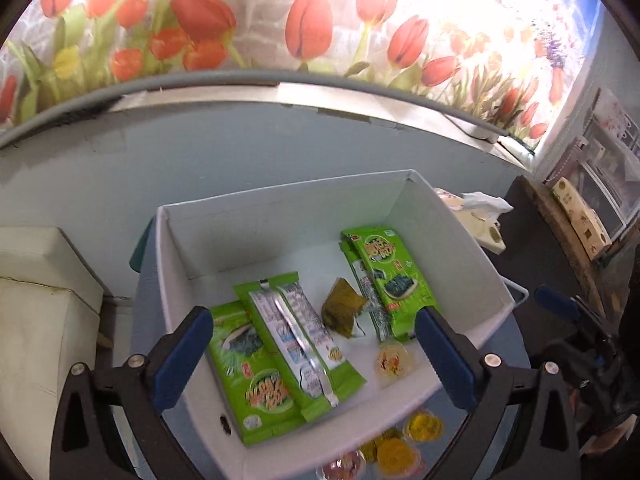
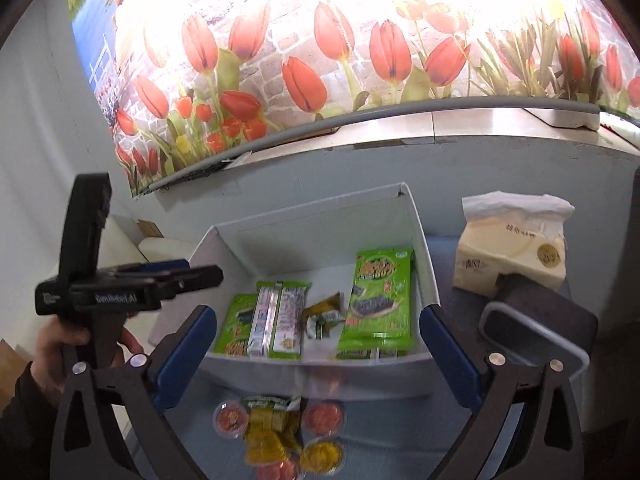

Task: Organize snacks
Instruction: 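Carry the packet and jelly cup into the white box and release both, then move both tools back toward the jelly cups beside the box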

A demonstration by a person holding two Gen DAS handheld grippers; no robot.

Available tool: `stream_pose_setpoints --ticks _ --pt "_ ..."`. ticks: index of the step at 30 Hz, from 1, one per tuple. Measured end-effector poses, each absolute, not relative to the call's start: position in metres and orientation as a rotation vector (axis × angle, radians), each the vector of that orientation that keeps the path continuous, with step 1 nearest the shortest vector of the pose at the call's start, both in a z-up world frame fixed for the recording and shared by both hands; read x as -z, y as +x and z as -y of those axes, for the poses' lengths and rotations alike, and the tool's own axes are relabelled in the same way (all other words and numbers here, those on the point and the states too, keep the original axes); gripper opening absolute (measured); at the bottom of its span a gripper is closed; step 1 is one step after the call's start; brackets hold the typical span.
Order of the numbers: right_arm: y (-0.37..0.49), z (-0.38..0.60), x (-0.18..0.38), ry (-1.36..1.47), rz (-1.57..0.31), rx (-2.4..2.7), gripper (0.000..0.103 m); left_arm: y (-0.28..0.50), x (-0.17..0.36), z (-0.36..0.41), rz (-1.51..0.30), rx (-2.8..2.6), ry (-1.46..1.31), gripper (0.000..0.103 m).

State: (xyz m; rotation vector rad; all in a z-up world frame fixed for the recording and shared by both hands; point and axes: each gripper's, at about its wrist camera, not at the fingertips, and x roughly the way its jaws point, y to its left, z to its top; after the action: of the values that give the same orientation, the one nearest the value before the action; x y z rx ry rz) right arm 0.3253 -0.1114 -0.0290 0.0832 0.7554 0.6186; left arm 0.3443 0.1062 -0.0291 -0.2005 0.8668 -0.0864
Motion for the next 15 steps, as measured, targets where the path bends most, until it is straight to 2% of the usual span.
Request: stream_pose_setpoints --ticks 8,15 --pt "0.252 0.105 0.049 -0.082 -0.722 -0.579 0.103 0.257 0.021 -0.091 -0.767 0.067 -0.183 0.103" --pt "0.236 0.106 0.095 -0.167 -0.799 -0.516 0.103 0.178 0.047 -0.084 -0.751 0.069 -0.257 0.103"
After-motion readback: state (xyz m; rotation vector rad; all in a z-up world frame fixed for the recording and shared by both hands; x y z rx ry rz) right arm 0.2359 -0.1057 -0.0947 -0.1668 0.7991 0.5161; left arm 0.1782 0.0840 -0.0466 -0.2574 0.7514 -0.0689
